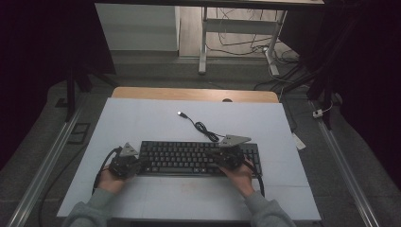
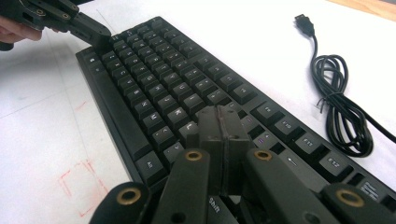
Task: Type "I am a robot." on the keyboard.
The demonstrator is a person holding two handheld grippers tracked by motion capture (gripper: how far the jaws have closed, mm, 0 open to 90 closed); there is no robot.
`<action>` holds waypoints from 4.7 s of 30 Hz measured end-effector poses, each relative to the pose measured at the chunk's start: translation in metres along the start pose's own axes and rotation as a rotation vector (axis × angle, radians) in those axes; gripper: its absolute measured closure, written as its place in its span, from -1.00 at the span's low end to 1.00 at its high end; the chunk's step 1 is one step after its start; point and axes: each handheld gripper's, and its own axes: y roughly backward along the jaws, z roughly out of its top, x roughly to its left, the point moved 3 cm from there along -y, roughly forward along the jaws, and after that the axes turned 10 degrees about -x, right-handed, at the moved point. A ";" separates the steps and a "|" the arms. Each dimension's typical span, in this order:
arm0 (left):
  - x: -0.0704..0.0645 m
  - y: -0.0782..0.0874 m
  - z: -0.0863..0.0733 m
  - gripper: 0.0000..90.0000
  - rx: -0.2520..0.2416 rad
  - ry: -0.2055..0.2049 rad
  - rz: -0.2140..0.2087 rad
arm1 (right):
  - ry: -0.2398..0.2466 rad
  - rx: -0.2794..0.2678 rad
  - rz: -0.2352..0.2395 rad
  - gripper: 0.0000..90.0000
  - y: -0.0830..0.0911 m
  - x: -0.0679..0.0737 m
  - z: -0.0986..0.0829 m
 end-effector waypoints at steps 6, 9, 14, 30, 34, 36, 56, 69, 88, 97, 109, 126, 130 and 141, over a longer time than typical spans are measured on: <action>0.001 -0.001 0.000 0.97 0.002 -0.001 0.003 | 0.003 0.011 0.003 1.00 -0.006 0.000 0.001; 0.001 -0.001 0.000 0.97 0.001 0.000 0.003 | 0.003 0.014 0.005 1.00 -0.012 0.001 0.002; 0.001 -0.001 0.000 0.97 0.000 -0.001 0.004 | 0.004 0.027 0.009 1.00 -0.019 0.002 0.003; 0.001 -0.002 -0.001 0.97 0.000 -0.004 0.001 | 0.001 0.060 0.033 1.00 -0.057 0.010 0.006; 0.000 -0.003 -0.001 0.97 0.007 -0.010 0.003 | 0.011 0.076 0.034 1.00 -0.066 0.012 0.008; -0.001 -0.004 -0.002 0.97 0.012 -0.021 0.003 | 0.016 0.082 0.034 1.00 -0.070 0.012 0.007; -0.001 -0.005 -0.001 0.97 0.009 -0.013 0.001 | 0.054 0.136 0.000 1.00 -0.081 0.012 0.001; 0.000 0.001 0.002 0.96 -0.034 0.003 0.001 | 0.043 0.068 0.008 1.00 -0.060 0.010 0.011; 0.002 0.007 0.005 0.13 -0.091 0.046 -0.001 | -0.004 0.006 -0.017 0.17 -0.014 -0.002 0.003; 0.003 0.007 0.005 0.00 -0.089 0.057 0.003 | -0.013 0.015 -0.019 0.13 0.000 -0.005 -0.004; 0.003 0.006 0.005 -0.14 -0.076 0.067 -0.003 | -0.001 0.006 -0.031 0.06 0.007 -0.008 -0.005; -0.015 0.004 0.015 -0.14 -0.051 -0.020 -0.080 | -0.002 0.013 -0.041 0.05 0.006 -0.010 -0.006; -0.025 0.002 0.021 -0.11 -0.048 -0.060 -0.114 | -0.003 0.019 -0.045 0.05 0.008 -0.011 -0.006; -0.045 -0.015 0.041 -0.03 -0.003 -0.128 -0.178 | -0.018 0.021 -0.062 0.04 0.017 -0.013 -0.014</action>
